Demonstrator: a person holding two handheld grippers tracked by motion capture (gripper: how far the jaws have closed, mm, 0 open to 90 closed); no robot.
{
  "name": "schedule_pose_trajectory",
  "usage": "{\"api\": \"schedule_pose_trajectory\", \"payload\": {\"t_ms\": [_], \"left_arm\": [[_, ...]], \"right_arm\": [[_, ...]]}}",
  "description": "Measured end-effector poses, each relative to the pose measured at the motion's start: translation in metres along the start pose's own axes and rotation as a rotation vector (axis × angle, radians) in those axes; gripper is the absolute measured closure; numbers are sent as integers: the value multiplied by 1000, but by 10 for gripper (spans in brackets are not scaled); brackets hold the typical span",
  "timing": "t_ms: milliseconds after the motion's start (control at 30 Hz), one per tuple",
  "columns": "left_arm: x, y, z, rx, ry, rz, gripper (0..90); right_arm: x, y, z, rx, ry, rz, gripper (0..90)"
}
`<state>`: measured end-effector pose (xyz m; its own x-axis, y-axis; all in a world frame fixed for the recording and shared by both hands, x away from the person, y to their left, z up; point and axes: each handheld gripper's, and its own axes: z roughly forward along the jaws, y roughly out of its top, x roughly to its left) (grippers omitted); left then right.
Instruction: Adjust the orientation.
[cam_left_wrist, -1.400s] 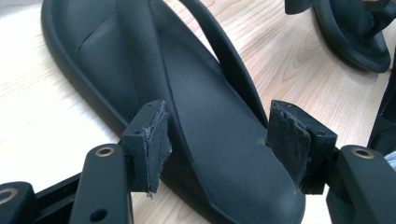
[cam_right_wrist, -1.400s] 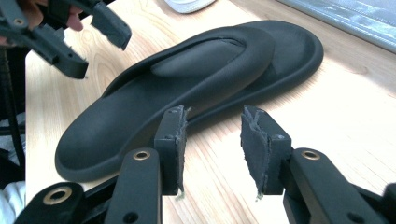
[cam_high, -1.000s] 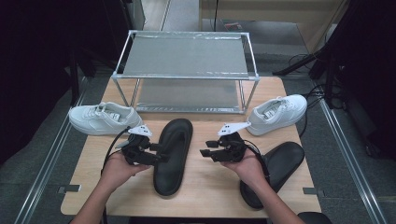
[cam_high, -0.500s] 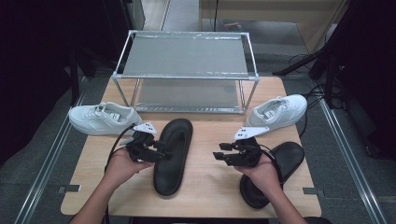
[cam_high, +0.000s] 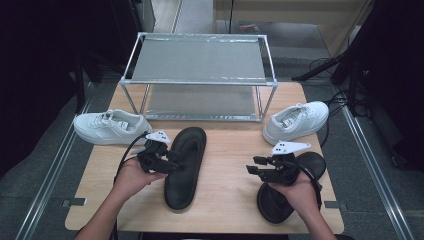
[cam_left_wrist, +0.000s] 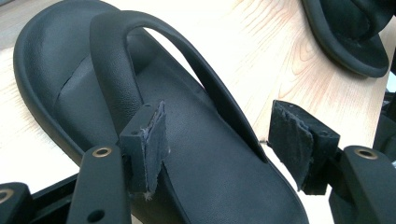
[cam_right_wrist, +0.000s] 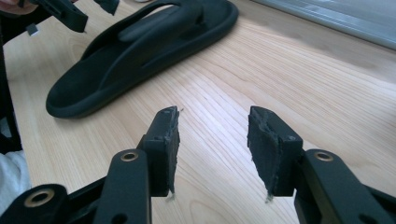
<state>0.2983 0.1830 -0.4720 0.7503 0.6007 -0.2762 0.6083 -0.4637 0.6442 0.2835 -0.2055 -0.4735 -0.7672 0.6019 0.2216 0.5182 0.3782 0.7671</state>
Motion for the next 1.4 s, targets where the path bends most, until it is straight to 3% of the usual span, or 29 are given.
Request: {"api": "schedule_pose_trajectory", "payload": {"t_ms": [400, 733, 1100, 1400], "left_arm": [[-1, 5, 3, -1, 3, 20, 374], [0, 11, 7, -7, -11, 27, 376], [0, 12, 6, -21, -12, 28, 380], [0, 12, 5, -26, -6, 29, 381]], "right_arm": [[-10, -20, -21, 6, -50, 21, 611], [-16, -36, -49, 4, -76, 95, 900], [-31, -63, -75, 48, -137, 138, 900], [-32, -67, -66, 113, -119, 137, 900]]}}
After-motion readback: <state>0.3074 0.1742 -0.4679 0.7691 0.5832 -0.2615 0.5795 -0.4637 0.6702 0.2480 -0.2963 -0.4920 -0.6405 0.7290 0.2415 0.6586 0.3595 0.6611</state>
